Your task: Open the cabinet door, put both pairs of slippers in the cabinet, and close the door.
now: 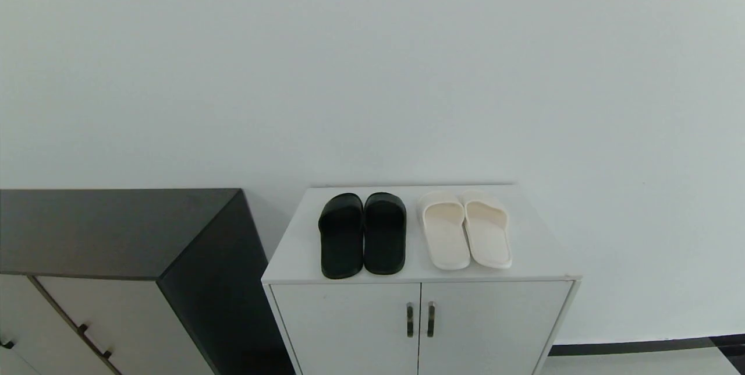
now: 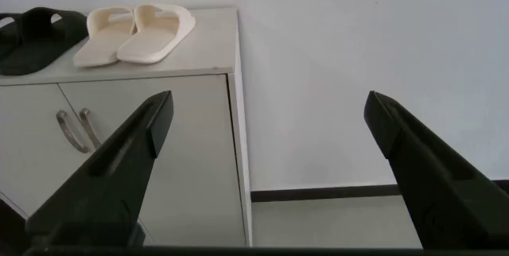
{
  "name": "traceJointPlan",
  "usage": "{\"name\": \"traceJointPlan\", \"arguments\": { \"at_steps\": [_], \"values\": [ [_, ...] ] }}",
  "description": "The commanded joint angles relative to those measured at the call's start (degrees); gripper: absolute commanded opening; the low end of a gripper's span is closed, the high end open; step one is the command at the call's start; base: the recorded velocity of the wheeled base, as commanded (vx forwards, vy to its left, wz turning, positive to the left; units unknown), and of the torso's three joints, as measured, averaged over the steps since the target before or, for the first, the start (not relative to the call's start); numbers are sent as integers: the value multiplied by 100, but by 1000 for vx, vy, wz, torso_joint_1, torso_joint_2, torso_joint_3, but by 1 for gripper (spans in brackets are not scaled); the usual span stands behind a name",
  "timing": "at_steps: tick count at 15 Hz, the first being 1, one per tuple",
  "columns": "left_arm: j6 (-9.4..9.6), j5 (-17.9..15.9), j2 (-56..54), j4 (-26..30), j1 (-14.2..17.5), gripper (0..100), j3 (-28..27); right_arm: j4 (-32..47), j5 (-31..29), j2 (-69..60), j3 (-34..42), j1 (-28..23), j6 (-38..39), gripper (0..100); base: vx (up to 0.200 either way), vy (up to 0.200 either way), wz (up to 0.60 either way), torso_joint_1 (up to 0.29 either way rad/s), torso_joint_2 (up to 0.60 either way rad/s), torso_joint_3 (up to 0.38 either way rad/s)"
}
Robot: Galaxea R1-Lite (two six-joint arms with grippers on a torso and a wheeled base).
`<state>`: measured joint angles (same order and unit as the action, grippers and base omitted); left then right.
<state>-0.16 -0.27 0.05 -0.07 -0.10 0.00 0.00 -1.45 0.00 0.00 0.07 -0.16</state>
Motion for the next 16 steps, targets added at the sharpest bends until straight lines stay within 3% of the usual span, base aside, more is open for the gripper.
{"name": "traceJointPlan", "arguments": {
  "at_steps": [1,8,9,10,11,12,14,15,16],
  "values": [
    [-2,0,4,-1,1,0,0,0,4,0,0,1,-2,100,0,0,0,0,0,0],
    [-2,0,4,-1,1,0,0,-9,154,0,0,1,-204,100,0,0,0,0,0,0],
    [7,0,4,-1,1,0,0,-132,110,18,-211,-7,-186,100,0,0,0,0,0,0],
    [-2,0,4,-1,1,0,0,-97,119,571,-1389,98,165,100,0,0,0,0,0,0],
    [7,0,4,-1,1,0,0,26,119,905,-1863,151,376,100,0,0,0,0,0,0],
    [7,0,4,-1,1,0,0,475,321,1503,-2443,230,297,100,0,0,0,0,0,0],
    [-2,0,4,-1,1,0,0,615,1437,2109,-2083,274,86,100,0,0,0,0,0,0],
    [7,0,4,-1,1,0,0,615,1481,2136,-2074,274,86,100,0,0,0,0,0,0],
    [-2,0,4,-1,1,0,0,615,2070,2892,-2013,292,95,100,0,0,0,0,0,0]
  ]
}}
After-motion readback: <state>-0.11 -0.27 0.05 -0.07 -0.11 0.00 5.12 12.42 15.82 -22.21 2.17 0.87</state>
